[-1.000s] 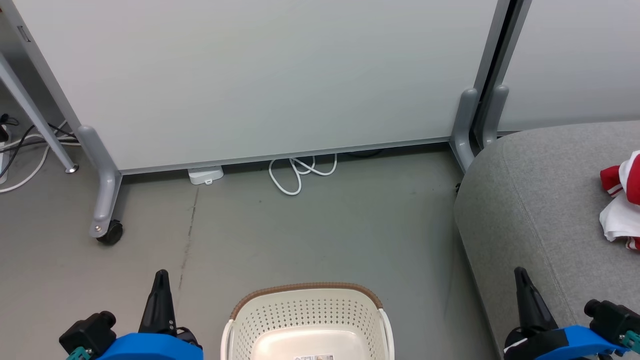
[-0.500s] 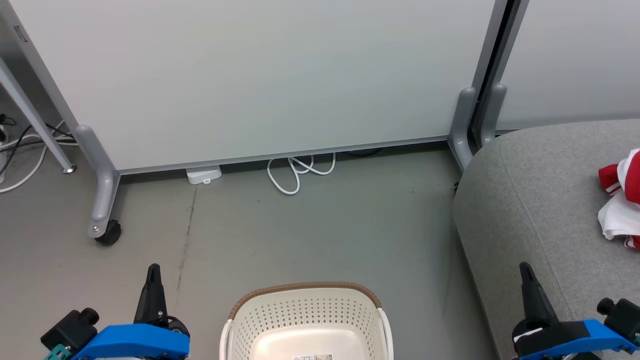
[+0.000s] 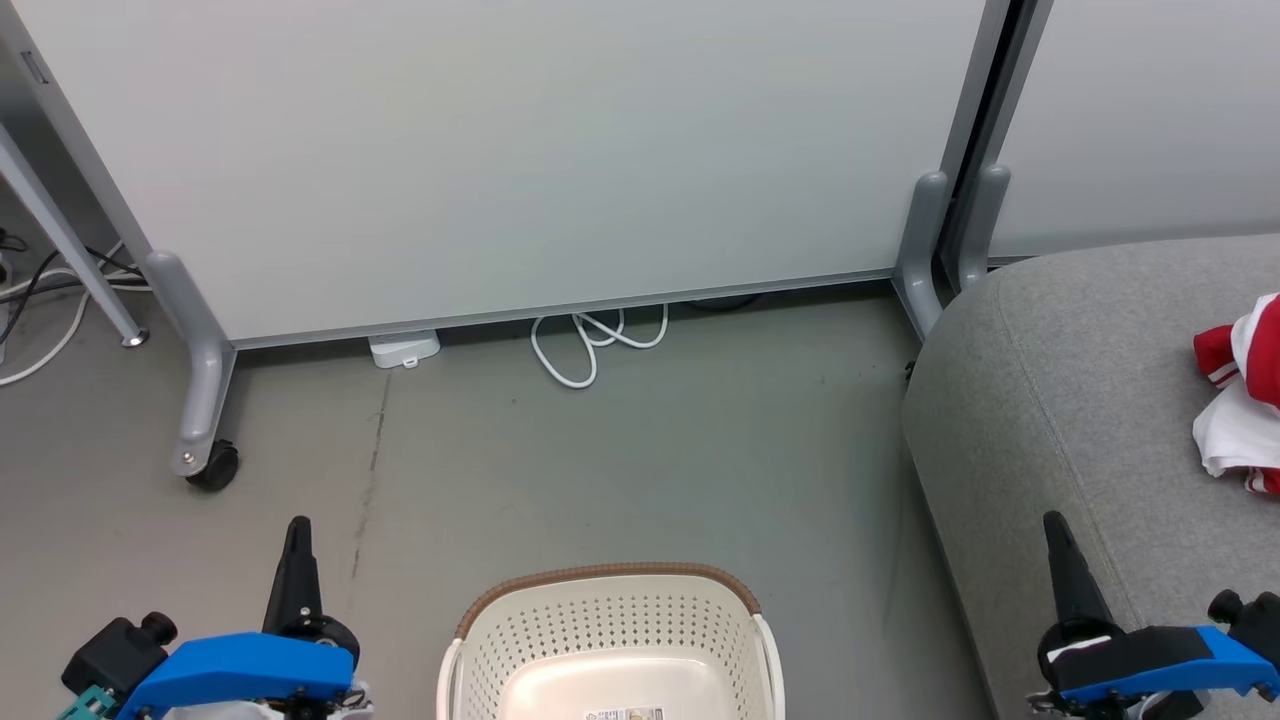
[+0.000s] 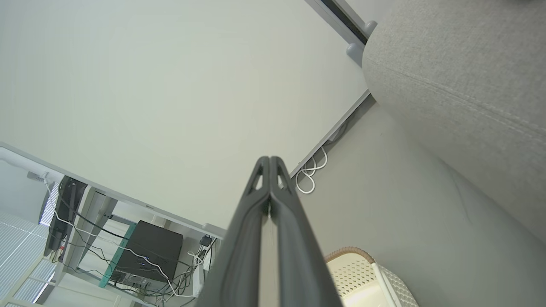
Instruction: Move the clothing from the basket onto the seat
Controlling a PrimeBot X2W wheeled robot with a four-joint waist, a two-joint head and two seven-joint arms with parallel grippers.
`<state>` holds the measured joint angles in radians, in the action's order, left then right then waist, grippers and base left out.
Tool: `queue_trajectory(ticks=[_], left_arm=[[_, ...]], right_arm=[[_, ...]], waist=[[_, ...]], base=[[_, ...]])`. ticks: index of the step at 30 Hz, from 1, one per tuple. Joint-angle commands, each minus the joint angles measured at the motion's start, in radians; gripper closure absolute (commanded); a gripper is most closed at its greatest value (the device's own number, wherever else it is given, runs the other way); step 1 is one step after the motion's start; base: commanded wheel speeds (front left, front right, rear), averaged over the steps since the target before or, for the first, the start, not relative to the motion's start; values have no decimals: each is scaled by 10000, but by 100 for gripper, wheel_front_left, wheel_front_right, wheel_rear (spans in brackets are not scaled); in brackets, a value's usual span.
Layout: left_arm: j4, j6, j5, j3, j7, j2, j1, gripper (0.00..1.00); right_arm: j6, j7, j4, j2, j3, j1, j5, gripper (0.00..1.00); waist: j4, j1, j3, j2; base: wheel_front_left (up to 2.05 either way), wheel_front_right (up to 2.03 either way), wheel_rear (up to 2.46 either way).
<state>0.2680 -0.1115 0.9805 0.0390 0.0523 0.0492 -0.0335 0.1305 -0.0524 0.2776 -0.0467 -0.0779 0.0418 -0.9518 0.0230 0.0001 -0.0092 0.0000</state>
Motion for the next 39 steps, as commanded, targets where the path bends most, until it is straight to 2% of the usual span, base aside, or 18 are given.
queue_trajectory(ticks=[1, 39], left_arm=[[-136, -65, 243, 70, -73, 15, -284, 100], [-211, -158, 3905, 496, -1043, 16, -614, 100]], right_arm=[[3, 81, -143, -42, -46, 286, -264, 100], [3, 1048, -275, -51, -242, 559, -4085, 100]], waist=[[-3, -1, 1, 0], [-121, -1, 65, 0]], base=[[0, 0, 0], [0, 0, 0]])
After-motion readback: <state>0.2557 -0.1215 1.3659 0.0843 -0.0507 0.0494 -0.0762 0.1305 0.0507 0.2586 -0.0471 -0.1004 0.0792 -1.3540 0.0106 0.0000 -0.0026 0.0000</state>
